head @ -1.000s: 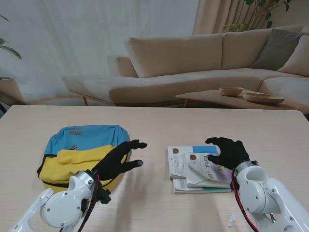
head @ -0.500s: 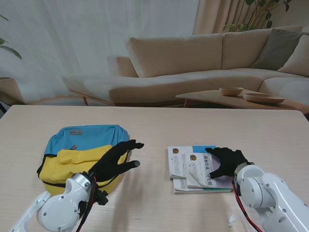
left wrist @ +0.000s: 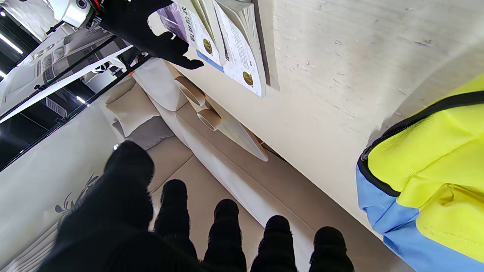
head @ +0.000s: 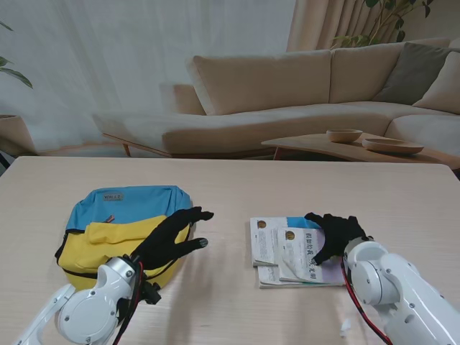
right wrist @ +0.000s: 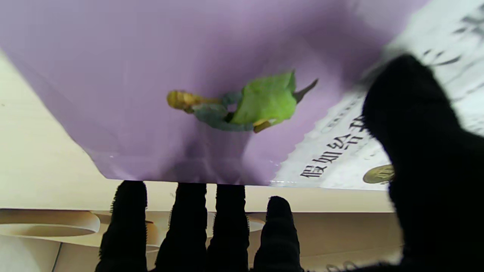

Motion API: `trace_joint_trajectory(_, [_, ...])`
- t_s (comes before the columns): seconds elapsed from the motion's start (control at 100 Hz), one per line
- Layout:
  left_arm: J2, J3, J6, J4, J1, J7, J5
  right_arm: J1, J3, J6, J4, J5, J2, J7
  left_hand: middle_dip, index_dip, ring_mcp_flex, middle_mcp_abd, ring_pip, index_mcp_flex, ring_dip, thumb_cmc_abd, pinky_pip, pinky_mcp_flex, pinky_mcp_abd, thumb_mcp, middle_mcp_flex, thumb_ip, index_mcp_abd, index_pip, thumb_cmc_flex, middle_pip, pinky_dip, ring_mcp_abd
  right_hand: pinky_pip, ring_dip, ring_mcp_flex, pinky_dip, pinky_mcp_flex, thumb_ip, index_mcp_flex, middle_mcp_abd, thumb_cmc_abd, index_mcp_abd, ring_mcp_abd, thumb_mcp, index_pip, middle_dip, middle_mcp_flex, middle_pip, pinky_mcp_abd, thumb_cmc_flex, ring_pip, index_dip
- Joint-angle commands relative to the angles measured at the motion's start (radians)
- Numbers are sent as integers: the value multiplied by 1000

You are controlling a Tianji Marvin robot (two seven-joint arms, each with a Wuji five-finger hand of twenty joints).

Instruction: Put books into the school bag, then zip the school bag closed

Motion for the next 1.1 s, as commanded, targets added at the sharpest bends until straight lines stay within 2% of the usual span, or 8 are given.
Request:
trace_joint_trajectory(0.0, [-7,-1,-5,-6,7,-10,3,-16,-17,-6,38,-17,-11,9,4,-20,-31,-16,-8,-13,13,-5,-30,-6,-13,0,-16,26,-9,-10,-6,8,-11,-17,47,82,59,35,18,91,24,-137,-17,-13,-29,303,45,193,185,280,41,241,158,5])
trace_joint_trajectory(0.11, [-7,-4,-9,-5,9,-5,12,-12,-33,-4,60,-33,-18,-68,5,-20,-30,-16,-9,-15,11,-6,-31,-6,-14,0,-18,26,-11,-9,-6,8,-11,-20,115,166,196,85,79,-47,82,-180,-76,-21,-47,370,201,365,361,357,73,392,380,-93])
trace_joint_trajectory(0.32, [-7,-5,-12,-5,10,-1,20,-22,-34,-20,80,-18,-36,-234,7,-20,-30,-18,-11,-19,8,-6,-32,-6,-15,-1,-20,26,-11,-10,-7,10,-12,-21,226,68,406,155,199,-42,219,-178,-66,-8,20,411,591,418,609,467,129,493,619,-313])
trace_joint_trajectory(0.47, [-7,-5,-10,-5,11,-2,23,-59,-3,-26,41,2,-49,-298,8,-20,-30,-17,-12,-19,4,-7,-33,-6,-14,-1,-21,26,-11,-9,-6,10,-14,-21,240,61,435,163,215,-41,367,-177,-14,-33,41,389,677,430,603,468,150,458,636,-304])
trace_joint_trajectory(0.6, [-7,-4,-9,-3,10,0,23,-88,27,-37,2,13,-59,-351,8,-20,-30,-18,-13,-20,2,-7,-34,-5,-15,-1,-23,26,-11,-9,-6,10,-15,-22,243,52,447,165,217,-40,695,-186,17,-133,58,368,776,430,585,454,165,412,636,-265])
trace_joint_trajectory(0.73, [-7,-6,-11,-2,9,1,25,-115,57,-50,-39,32,-68,-384,8,-20,-30,-17,-13,-20,0,-6,-34,-5,-15,-1,-24,26,-11,-8,-6,10,-15,-21,247,70,460,169,211,-31,874,-184,104,-243,48,344,962,453,597,469,173,332,623,-247])
trace_joint_trajectory(0.98, [-8,-7,-4,1,8,-4,11,-177,129,-82,-157,108,-82,-383,10,-18,-29,-14,-10,-12,1,-7,-32,-4,-15,3,-20,26,-6,-4,-2,13,-14,-21,260,85,437,180,193,7,919,-173,110,-224,62,380,934,518,587,470,173,322,634,-25])
trace_joint_trajectory(1.09, [-7,-8,-1,0,7,-10,-3,-208,167,-108,-221,146,-85,-360,14,-13,-30,-7,-4,-3,9,-13,-23,-4,-14,8,-9,26,6,2,2,20,-5,-18,257,86,420,180,180,16,916,-169,107,-211,73,385,932,536,576,475,169,332,629,9])
